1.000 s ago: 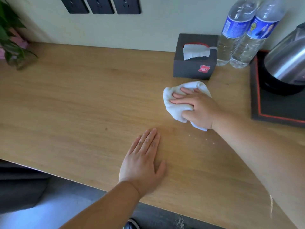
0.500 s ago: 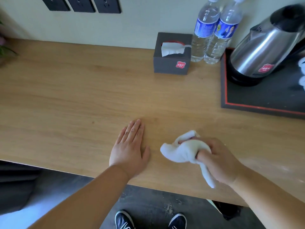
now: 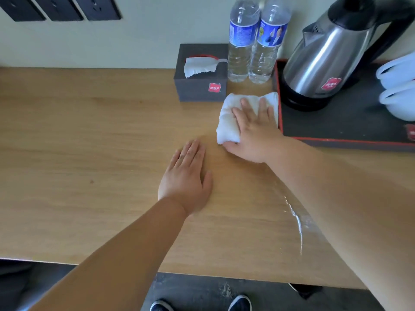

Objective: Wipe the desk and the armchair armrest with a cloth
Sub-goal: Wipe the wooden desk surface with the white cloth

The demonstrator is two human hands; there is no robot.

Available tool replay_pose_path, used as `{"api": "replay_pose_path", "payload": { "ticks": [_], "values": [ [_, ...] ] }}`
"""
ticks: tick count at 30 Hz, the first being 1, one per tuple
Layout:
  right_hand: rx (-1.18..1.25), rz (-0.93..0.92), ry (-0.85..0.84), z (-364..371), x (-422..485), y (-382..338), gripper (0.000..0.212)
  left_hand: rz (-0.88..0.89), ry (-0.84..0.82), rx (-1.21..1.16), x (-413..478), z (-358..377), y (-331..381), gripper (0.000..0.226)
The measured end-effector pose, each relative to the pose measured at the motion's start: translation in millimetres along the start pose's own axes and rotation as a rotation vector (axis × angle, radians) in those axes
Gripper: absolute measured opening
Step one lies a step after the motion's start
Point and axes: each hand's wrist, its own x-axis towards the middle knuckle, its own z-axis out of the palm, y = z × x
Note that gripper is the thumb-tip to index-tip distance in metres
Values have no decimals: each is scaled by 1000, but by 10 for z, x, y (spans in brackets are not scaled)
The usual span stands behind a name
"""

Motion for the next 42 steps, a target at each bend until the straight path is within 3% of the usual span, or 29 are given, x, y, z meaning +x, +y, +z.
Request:
{"api": "replay_pose_path", "payload": {
  "ticks": [2, 8, 16, 21, 23, 25, 26, 28, 35, 39, 42],
  "values": [
    [-9, -17, 32, 75, 59, 2, 108, 5, 7, 0, 1, 16, -18, 74],
    [10, -196, 109, 196, -411, 29, 84, 6, 19, 9, 16, 24, -29, 74],
    [235, -448, -12, 541, -1926, 351, 57, 6, 23, -4, -53, 18, -1, 64],
    [446, -333, 59, 532, -2422, 361, 47, 55, -21, -133, -523, 68, 352, 62],
    [665, -184, 220, 367, -2442, 370, 24, 74, -39, -163, -698, 128, 577, 64],
    [767, -35, 475, 221, -2406, 508, 17, 63, -57, -166, -773, 186, 780, 69],
    [758, 29, 562, 161, -2370, 625, 19, 60, -63, -155, -789, 213, 860, 72],
    [694, 141, 583, 90, -2247, 899, 26, 62, -77, -97, -811, 266, 967, 74],
    [374, 162, 300, 337, -1830, 1288, 70, 65, -70, 43, -804, 344, 1018, 71],
    [288, 95, 315, 419, -1794, 1371, 67, 66, -76, 45, -806, 344, 1043, 72],
    [410, 91, 332, 412, -1851, 1339, 57, 68, -72, 41, -806, 345, 1046, 72]
  ]
}}
